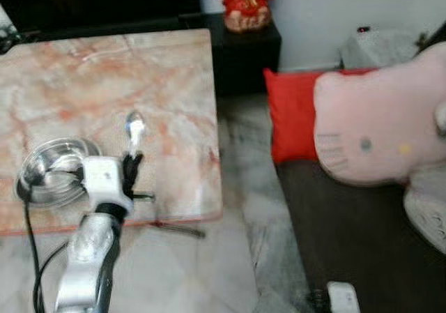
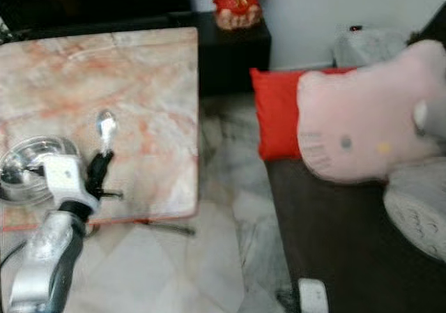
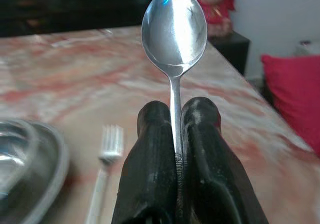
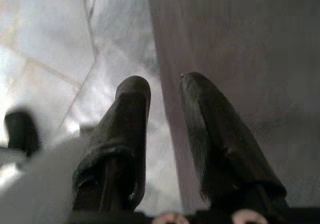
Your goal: Setting the table
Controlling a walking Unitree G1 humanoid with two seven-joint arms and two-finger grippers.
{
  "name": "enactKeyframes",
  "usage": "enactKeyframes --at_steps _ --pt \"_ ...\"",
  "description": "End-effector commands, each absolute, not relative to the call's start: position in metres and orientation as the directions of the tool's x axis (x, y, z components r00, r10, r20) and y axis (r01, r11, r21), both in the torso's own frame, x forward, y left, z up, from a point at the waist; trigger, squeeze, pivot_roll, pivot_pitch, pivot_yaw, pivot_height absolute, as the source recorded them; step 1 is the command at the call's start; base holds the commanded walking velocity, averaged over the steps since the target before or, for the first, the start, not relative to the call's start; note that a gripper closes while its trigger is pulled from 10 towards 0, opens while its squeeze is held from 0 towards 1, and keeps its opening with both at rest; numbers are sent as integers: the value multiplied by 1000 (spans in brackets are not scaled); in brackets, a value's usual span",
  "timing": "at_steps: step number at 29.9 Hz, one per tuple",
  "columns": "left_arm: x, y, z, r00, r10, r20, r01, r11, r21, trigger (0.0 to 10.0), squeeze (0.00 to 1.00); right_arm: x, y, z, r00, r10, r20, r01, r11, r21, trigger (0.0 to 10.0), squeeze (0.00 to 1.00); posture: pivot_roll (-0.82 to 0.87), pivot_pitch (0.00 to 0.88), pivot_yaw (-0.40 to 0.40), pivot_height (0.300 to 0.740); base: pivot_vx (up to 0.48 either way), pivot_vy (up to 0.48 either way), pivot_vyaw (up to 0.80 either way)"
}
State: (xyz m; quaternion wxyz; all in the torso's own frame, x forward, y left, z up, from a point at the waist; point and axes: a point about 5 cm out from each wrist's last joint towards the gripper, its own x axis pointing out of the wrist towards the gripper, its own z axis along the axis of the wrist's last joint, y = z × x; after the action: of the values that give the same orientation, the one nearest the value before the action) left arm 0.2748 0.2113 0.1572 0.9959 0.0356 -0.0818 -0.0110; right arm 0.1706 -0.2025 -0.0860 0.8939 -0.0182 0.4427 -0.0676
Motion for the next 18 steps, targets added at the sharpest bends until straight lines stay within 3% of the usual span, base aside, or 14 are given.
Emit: enactKeyframes --at_steps 1,9,18 --pt "271 219 152 991 -8 132 -1 998 68 10000 0 167 -191 -89 591 -109 -799 95 993 -65 10000 0 -33 122 34 740 0 0 0" --pt "273 209 142 995 -93 42 89 991 98 10000 0 167 -191 -89 592 -109 -799 95 993 -65 10000 0 -33 125 34 740 0 0 0" --pt "275 221 130 996 -23 -84 35 988 149 10000 0 167 -190 -89 592 -109 -799 95 993 -66 10000 0 -27 129 30 740 0 0 0"
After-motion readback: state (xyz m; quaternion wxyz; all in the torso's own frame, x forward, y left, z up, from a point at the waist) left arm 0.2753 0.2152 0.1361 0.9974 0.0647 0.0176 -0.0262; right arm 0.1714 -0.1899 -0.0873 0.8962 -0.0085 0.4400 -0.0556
